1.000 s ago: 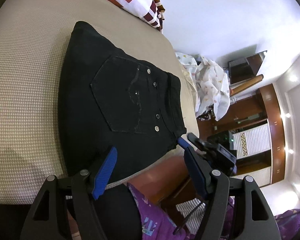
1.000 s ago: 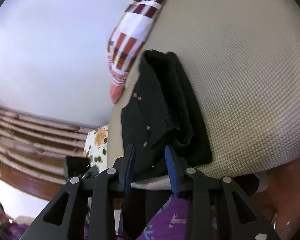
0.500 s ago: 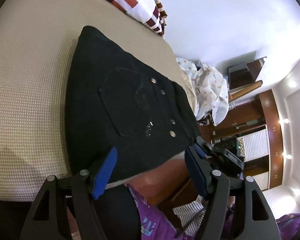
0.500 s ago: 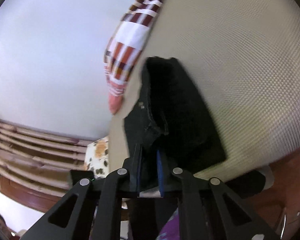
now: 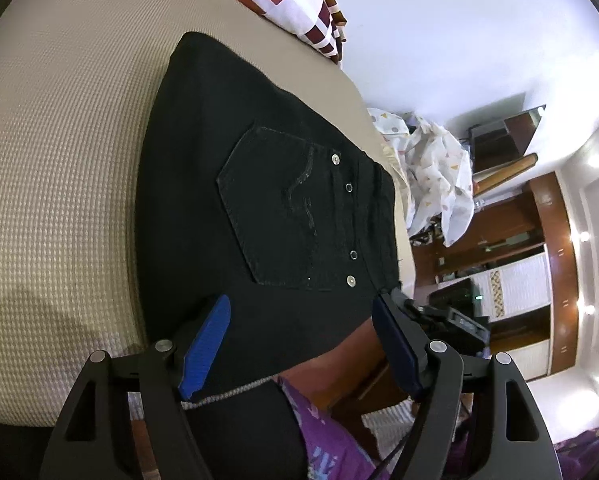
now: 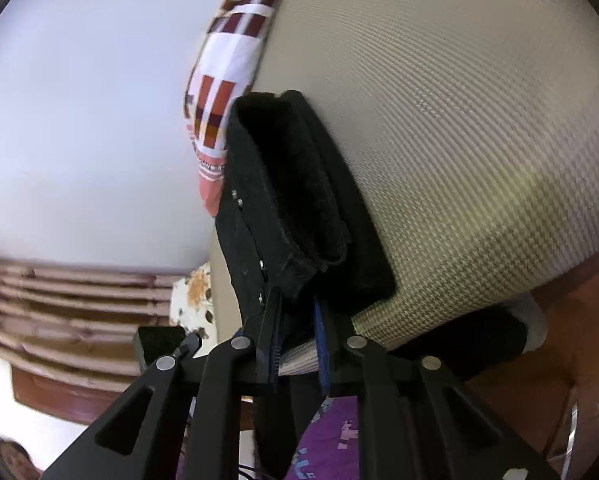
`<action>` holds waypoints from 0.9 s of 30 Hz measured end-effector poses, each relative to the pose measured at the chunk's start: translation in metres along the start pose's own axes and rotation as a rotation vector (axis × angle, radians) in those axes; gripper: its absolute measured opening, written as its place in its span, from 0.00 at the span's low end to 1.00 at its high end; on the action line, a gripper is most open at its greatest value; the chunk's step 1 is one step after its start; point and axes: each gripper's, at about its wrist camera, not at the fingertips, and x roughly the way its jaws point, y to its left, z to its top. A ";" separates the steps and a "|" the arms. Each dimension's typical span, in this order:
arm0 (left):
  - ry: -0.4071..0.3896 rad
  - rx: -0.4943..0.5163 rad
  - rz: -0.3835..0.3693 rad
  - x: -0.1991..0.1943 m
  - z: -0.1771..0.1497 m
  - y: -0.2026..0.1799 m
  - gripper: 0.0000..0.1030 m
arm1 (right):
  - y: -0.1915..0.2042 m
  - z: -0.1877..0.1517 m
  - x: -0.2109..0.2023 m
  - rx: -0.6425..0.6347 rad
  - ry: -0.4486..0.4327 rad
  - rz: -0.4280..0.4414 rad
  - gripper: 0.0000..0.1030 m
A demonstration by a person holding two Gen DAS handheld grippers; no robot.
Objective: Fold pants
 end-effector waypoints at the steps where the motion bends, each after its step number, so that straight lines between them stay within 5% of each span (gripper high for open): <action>1: -0.001 0.002 0.002 0.001 0.000 0.000 0.71 | 0.003 0.000 -0.003 -0.020 0.005 -0.010 0.19; 8: -0.028 0.029 0.012 -0.001 0.000 -0.008 0.71 | 0.035 0.013 -0.032 -0.239 -0.075 -0.228 0.19; 14: -0.155 0.139 0.144 -0.021 0.007 -0.028 0.71 | 0.054 0.030 -0.006 -0.376 -0.090 -0.315 0.19; 18: -0.173 0.171 0.212 -0.022 0.014 -0.028 0.71 | 0.056 0.023 0.015 -0.427 -0.060 -0.382 0.12; 27: -0.150 0.166 0.218 -0.018 0.013 -0.019 0.71 | 0.052 0.018 0.009 -0.422 -0.053 -0.364 0.08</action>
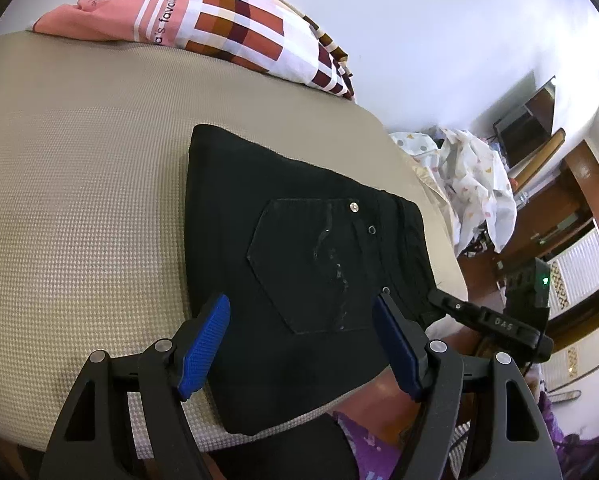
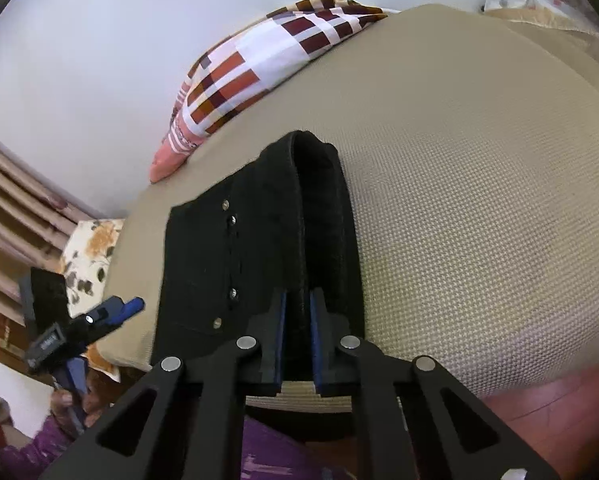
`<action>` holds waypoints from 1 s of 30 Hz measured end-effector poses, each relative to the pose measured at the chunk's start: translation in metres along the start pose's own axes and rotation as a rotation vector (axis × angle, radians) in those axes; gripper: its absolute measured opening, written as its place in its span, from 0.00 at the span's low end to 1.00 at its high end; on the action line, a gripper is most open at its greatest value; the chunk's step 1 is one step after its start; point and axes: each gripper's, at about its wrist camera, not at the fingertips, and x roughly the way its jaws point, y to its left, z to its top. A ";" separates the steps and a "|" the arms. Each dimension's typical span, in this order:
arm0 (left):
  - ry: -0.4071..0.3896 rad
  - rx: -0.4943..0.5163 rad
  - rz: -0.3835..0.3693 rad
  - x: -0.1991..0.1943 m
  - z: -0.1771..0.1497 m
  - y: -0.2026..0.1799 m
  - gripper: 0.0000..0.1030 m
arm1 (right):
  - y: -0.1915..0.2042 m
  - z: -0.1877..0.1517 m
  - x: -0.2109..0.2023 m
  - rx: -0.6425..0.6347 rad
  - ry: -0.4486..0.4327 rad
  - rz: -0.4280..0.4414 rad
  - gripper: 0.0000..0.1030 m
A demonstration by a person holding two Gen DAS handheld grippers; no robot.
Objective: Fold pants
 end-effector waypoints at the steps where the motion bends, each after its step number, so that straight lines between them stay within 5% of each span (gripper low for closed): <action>1: -0.001 -0.002 0.002 0.000 0.000 0.001 0.71 | -0.004 -0.001 0.000 0.020 0.001 0.014 0.08; 9: -0.006 0.006 0.013 -0.001 0.002 0.003 0.71 | -0.011 -0.004 -0.002 0.054 -0.015 0.060 0.09; 18: -0.021 0.030 0.050 -0.005 0.003 0.002 0.71 | 0.010 0.008 -0.013 -0.074 -0.059 -0.035 0.17; 30: 0.032 0.020 0.128 0.015 0.013 0.020 0.71 | -0.001 0.023 0.014 -0.068 -0.010 -0.075 0.42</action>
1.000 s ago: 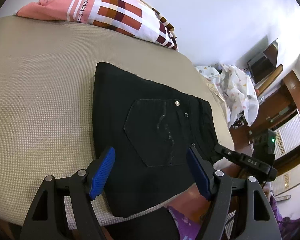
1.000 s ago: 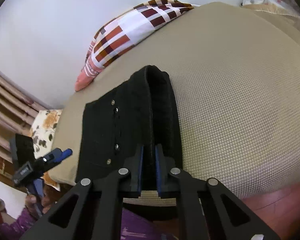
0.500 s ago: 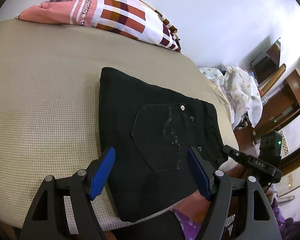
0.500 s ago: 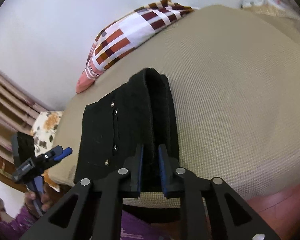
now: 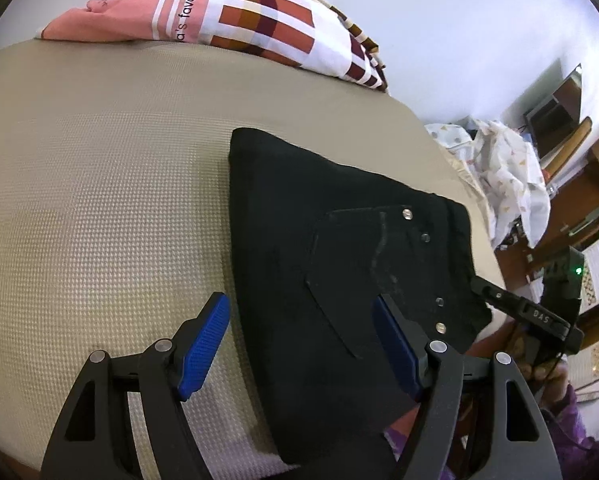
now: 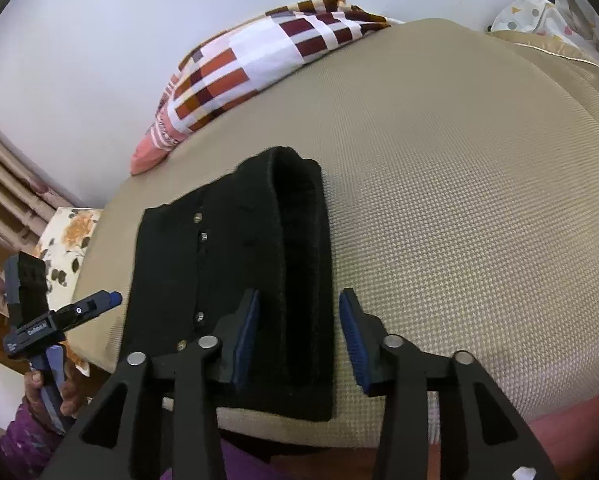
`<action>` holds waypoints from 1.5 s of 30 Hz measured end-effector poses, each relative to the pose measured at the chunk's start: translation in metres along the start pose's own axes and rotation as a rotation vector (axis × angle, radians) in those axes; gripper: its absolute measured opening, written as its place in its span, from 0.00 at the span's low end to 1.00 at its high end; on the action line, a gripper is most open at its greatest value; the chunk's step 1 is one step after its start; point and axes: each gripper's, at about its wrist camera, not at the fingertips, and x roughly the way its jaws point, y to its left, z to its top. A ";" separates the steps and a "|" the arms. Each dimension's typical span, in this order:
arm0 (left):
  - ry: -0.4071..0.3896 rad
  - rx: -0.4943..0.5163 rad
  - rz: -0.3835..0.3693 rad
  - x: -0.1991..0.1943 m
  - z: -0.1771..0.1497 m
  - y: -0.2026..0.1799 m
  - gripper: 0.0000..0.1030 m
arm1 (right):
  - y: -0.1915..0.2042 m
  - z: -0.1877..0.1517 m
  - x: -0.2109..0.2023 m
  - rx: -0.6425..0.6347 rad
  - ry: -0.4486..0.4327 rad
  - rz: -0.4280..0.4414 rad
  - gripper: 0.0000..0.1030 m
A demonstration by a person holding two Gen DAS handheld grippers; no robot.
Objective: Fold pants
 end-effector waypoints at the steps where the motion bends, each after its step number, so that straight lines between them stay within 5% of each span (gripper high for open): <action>1: 0.003 0.004 0.004 0.002 0.001 0.001 0.71 | -0.001 0.001 0.001 0.002 0.002 0.002 0.43; 21: 0.073 0.150 0.114 0.041 0.005 -0.014 0.72 | -0.011 0.013 0.026 0.000 0.034 0.016 0.54; 28: 0.068 0.183 0.140 0.048 0.006 -0.019 0.77 | -0.007 0.015 0.032 -0.030 0.056 0.085 0.54; 45: 0.053 0.232 0.172 0.055 0.006 -0.026 0.78 | -0.001 0.010 0.038 -0.090 0.034 0.098 0.52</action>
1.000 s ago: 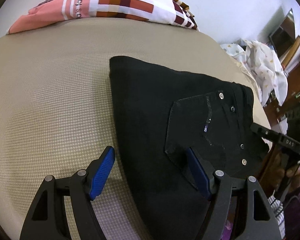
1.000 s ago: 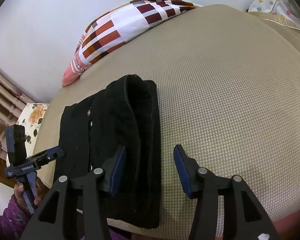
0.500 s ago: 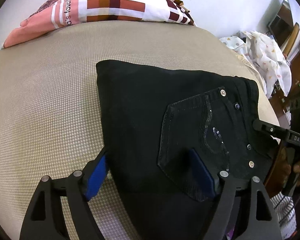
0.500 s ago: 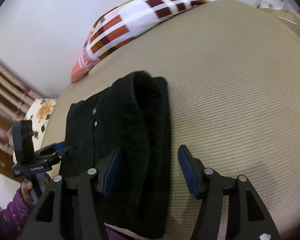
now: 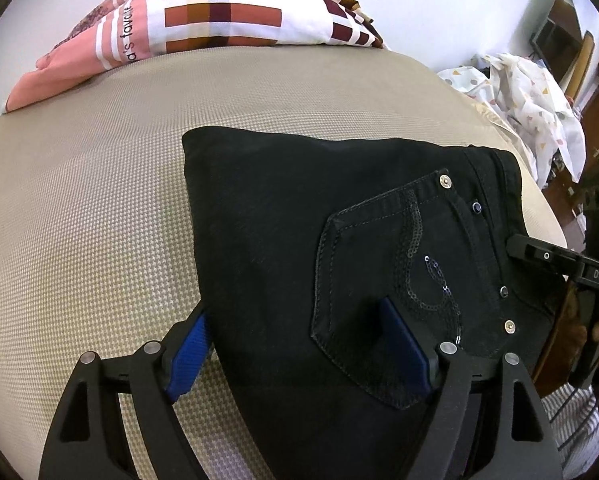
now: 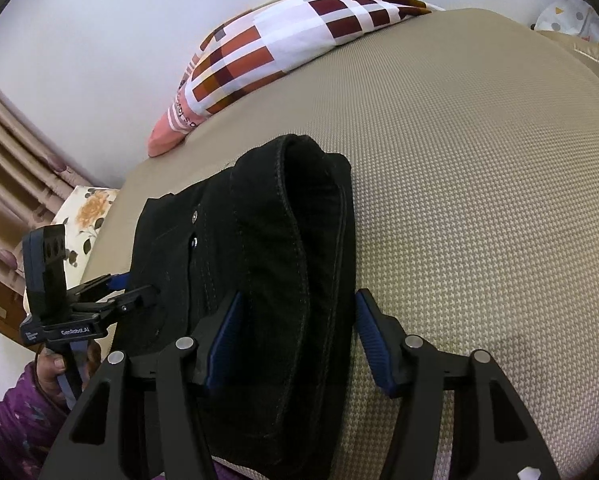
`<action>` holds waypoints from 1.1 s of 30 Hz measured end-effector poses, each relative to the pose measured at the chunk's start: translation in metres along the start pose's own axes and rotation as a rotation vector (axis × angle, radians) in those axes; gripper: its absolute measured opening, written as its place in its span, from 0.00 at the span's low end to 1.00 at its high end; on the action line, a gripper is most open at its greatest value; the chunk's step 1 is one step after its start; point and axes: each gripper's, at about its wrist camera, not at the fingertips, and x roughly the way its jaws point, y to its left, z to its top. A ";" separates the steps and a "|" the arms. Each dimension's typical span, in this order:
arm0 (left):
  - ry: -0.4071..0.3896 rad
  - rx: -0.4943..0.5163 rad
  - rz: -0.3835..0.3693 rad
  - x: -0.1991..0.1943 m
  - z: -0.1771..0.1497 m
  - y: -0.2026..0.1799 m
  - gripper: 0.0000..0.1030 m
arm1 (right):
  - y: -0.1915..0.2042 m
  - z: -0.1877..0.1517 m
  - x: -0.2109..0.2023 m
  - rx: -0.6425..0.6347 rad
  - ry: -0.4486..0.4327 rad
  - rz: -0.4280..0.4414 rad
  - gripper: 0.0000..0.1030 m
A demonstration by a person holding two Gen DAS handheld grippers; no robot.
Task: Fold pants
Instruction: 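Open the right gripper and release the folded edge while the left gripper holds the pocket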
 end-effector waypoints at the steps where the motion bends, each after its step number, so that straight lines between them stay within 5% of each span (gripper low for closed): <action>1: 0.001 0.000 -0.001 0.000 0.000 0.000 0.78 | 0.000 0.000 0.000 -0.001 -0.002 0.000 0.52; 23: -0.016 0.041 0.028 0.000 0.000 -0.006 0.75 | 0.005 0.000 0.003 -0.036 0.002 0.005 0.60; 33: -0.013 0.025 0.014 0.001 0.000 -0.003 0.76 | 0.014 0.001 0.007 -0.085 0.029 -0.001 0.73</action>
